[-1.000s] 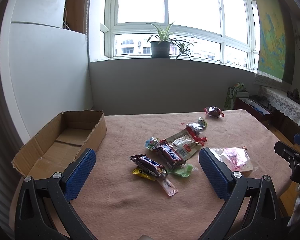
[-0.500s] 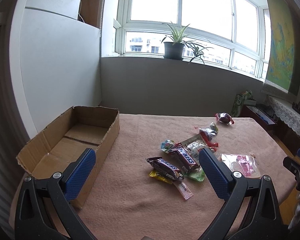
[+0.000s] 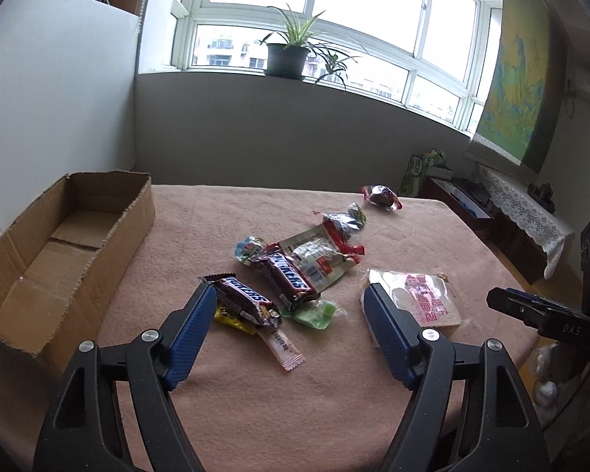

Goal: Organize snacks
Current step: 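Move the right gripper to the bagged bread loaf and close on it, then carry the bread loaf with the right gripper into the cardboard box, then open the right gripper and withdraw toward the Snickers bars, then grasp the large Snickers bar with the right gripper while the left grasps a small Snickers, then carry both Snickers bars into the cardboard box with both grippers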

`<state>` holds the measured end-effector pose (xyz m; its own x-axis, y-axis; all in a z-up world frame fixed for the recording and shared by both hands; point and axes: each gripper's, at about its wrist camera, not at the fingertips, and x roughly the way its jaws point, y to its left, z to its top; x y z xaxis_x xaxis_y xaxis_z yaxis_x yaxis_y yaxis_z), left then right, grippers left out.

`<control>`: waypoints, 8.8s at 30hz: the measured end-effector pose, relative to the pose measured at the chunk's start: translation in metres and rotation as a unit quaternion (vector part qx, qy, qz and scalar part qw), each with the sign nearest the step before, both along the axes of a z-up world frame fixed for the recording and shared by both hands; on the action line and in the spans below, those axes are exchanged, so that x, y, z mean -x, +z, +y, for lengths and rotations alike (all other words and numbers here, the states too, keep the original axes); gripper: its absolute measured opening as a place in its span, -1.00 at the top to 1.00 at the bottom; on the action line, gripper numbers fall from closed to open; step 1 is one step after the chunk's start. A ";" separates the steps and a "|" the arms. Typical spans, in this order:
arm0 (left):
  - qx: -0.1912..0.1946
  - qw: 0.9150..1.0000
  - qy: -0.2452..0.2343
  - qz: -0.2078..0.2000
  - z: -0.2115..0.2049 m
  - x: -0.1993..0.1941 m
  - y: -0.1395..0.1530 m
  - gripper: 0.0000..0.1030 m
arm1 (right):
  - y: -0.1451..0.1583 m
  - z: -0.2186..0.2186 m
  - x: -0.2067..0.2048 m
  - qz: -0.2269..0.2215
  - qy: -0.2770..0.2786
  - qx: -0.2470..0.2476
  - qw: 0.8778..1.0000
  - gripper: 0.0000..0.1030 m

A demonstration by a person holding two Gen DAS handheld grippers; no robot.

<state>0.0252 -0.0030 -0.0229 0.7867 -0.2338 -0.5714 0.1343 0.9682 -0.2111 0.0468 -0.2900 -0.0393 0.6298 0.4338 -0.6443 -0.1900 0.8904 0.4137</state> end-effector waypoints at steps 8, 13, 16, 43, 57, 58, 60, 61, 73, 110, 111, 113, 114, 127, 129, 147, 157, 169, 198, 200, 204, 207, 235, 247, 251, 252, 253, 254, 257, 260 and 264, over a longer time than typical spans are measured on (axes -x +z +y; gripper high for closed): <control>0.074 0.991 -0.075 0.080 -0.033 -0.022 -0.024 -0.30 | -0.024 0.001 -0.023 0.049 0.016 -0.068 0.996 -0.49; 0.105 0.983 -0.099 0.113 -0.047 -0.034 -0.034 -0.16 | -0.041 -0.002 -0.033 0.084 0.022 -0.119 0.989 -0.35; 0.103 0.981 -0.110 0.124 -0.057 -0.039 -0.039 -0.09 | -0.047 -0.002 -0.037 0.094 0.024 -0.128 0.987 -0.32; 0.122 0.979 -0.109 0.121 -0.044 -0.039 -0.035 0.15 | -0.008 0.035 -0.030 0.055 0.070 -0.081 0.993 0.00; 0.148 0.988 -0.038 0.020 0.051 -0.003 0.010 0.16 | 0.059 0.156 -0.024 -0.009 0.160 -0.044 0.986 0.00; 0.150 0.988 -0.029 0.014 0.060 -0.001 0.012 0.16 | 0.062 0.167 -0.024 -0.012 0.168 -0.042 0.985 0.00; 0.153 0.988 -0.012 0.002 0.078 0.005 0.014 0.16 | 0.067 0.187 -0.025 -0.017 0.183 -0.041 0.982 0.00; 0.153 0.988 -0.004 -0.004 0.087 0.008 0.016 0.16 | 0.070 0.198 -0.025 -0.020 0.190 -0.040 0.981 0.00; 0.182 0.978 0.094 -0.031 0.176 0.029 0.007 0.16 | 0.074 0.320 -0.031 -0.031 0.273 -0.006 0.961 0.00; 0.140 0.974 0.177 -0.029 0.219 0.046 -0.007 0.20 | 0.061 0.334 -0.049 -0.038 0.264 0.027 0.963 -0.29; 0.137 0.975 0.174 -0.029 0.215 0.045 -0.006 0.20 | 0.062 0.325 -0.049 -0.040 0.258 0.029 0.965 -0.29; 0.130 0.977 0.167 -0.029 0.207 0.043 -0.005 0.20 | 0.065 0.306 -0.051 -0.043 0.244 0.033 0.968 -0.29; 0.125 0.978 0.164 -0.029 0.203 0.042 -0.004 0.19 | 0.066 0.296 -0.052 -0.046 0.236 0.035 0.970 -0.29; 0.093 0.989 0.110 -0.012 0.145 0.019 0.001 0.01 | 0.039 0.179 -0.063 -0.031 0.150 0.061 0.986 -0.38; 0.089 0.991 0.101 -0.007 0.136 0.014 0.001 0.01 | 0.031 0.164 -0.068 -0.021 0.137 0.062 0.988 -0.38; 0.070 0.995 0.039 0.064 0.072 -0.022 -0.025 0.01 | 0.003 0.152 -0.093 0.012 0.169 0.060 0.984 -0.18; 0.011 0.997 0.002 0.082 0.031 -0.039 -0.038 0.01 | -0.011 0.174 -0.111 0.043 0.209 0.041 0.976 -0.05; -0.027 0.993 0.005 0.113 0.015 -0.065 -0.055 0.01 | -0.032 0.188 -0.126 0.071 0.221 0.057 0.971 -0.05; -0.022 0.990 0.059 0.129 0.040 -0.082 -0.061 -0.25 | -0.031 0.182 -0.123 0.058 0.208 0.096 0.972 0.43; -0.024 0.989 0.060 0.134 0.039 -0.087 -0.063 -0.25 | -0.030 0.180 -0.123 0.056 0.205 0.101 0.972 0.43; -0.030 0.988 0.056 0.141 0.037 -0.091 -0.067 0.11 | -0.030 0.177 -0.121 0.057 0.203 0.100 0.972 0.43; -0.034 0.989 0.055 0.136 0.036 -0.089 -0.067 0.27 | -0.030 0.176 -0.121 0.057 0.201 0.100 0.973 0.43; 0.037 0.994 0.068 0.077 0.066 -0.065 -0.032 0.60 | 0.017 0.167 -0.105 0.012 0.188 0.067 0.980 0.43; 0.056 0.993 0.100 0.002 0.104 -0.030 0.007 0.60 | 0.070 0.225 -0.086 -0.041 0.216 0.051 0.974 0.43; 0.053 0.991 0.123 -0.011 0.124 -0.022 0.010 0.60 | 0.077 0.257 -0.082 -0.050 0.232 0.055 0.970 0.43; 0.054 0.990 0.128 -0.011 0.130 -0.021 0.009 0.60 | 0.078 0.266 -0.082 -0.052 0.236 0.055 0.969 0.43; 0.055 0.990 0.133 -0.010 0.136 -0.019 0.007 0.60 | 0.079 0.274 -0.082 -0.054 0.240 0.057 0.968 0.43; 0.055 0.989 0.139 -0.010 0.142 -0.018 0.005 0.60 | 0.080 0.282 -0.082 -0.055 0.243 0.058 0.967 0.43; 0.058 0.986 0.156 -0.010 0.161 -0.012 0.001 0.60 | 0.081 0.307 -0.085 -0.052 0.250 0.058 0.965 0.43; 0.057 0.983 0.172 -0.011 0.176 -0.005 -0.002 0.60 | 0.077 0.329 -0.089 -0.047 0.255 0.062 0.964 0.43; 0.062 0.981 0.184 -0.012 0.194 0.002 -0.004 0.60 | 0.069 0.358 -0.097 -0.040 0.259 0.071 0.962 0.43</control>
